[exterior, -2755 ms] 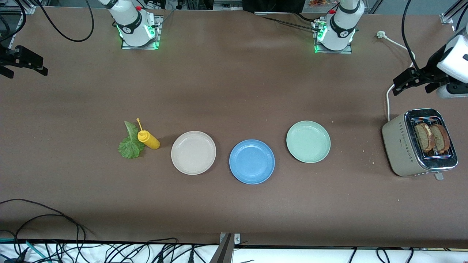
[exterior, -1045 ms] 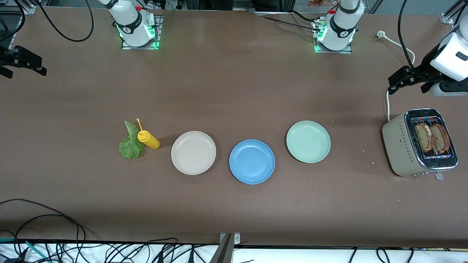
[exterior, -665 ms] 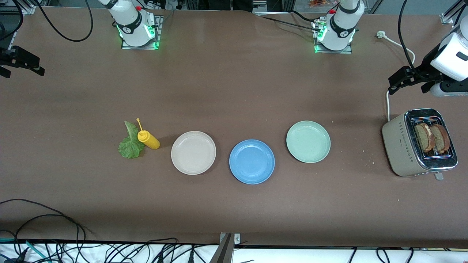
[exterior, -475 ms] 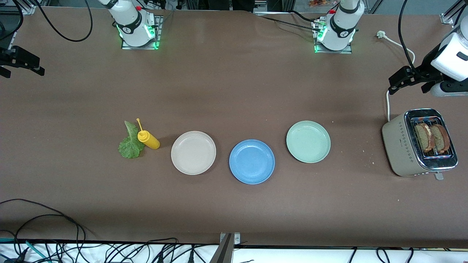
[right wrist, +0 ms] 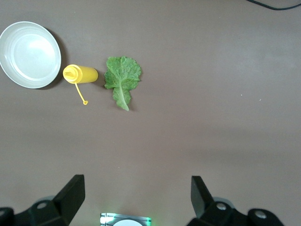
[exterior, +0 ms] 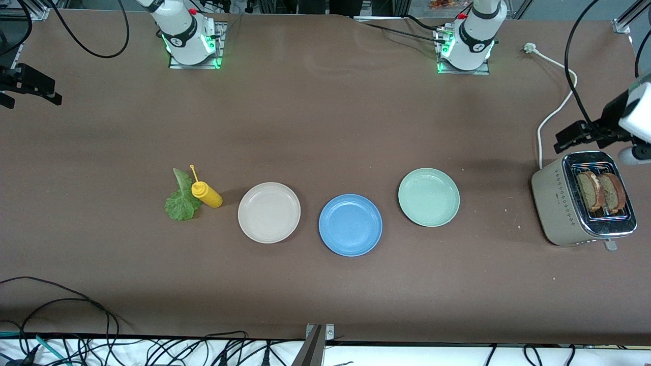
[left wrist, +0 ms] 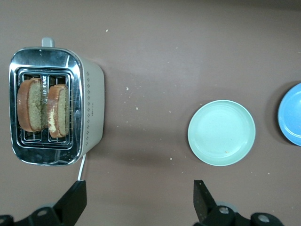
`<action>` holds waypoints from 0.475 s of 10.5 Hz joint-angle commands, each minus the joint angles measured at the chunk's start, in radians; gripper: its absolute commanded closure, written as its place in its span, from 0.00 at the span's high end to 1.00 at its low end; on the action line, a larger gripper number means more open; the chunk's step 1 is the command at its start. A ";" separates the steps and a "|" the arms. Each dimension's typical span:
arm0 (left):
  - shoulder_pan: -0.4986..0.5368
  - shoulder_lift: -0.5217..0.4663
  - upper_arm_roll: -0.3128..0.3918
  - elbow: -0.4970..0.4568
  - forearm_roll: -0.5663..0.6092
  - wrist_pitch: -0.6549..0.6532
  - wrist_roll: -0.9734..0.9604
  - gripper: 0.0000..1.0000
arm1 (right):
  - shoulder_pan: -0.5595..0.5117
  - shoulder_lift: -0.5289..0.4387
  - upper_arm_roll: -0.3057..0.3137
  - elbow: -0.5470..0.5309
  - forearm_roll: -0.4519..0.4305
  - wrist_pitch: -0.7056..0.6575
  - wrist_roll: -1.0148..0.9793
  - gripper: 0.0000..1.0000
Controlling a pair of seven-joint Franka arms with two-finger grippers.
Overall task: Make sandwich in blue plate with both arms
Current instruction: 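Move the left gripper down over the toaster slot with bread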
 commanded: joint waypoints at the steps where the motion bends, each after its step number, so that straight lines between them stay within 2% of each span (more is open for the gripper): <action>1: 0.078 0.036 0.001 0.069 0.003 -0.011 0.025 1.00 | -0.003 0.001 -0.003 0.018 0.020 -0.017 -0.011 1.00; 3: 0.116 0.077 0.001 0.070 0.029 -0.008 0.030 1.00 | -0.003 -0.001 -0.001 0.018 0.020 -0.018 -0.011 1.00; 4: 0.121 0.140 0.001 0.067 0.086 -0.011 0.033 1.00 | -0.003 -0.001 -0.001 0.018 0.020 -0.018 -0.011 1.00; 5: 0.133 0.180 0.001 0.070 0.107 -0.005 0.034 0.94 | -0.003 -0.001 -0.003 0.018 0.020 -0.018 -0.011 1.00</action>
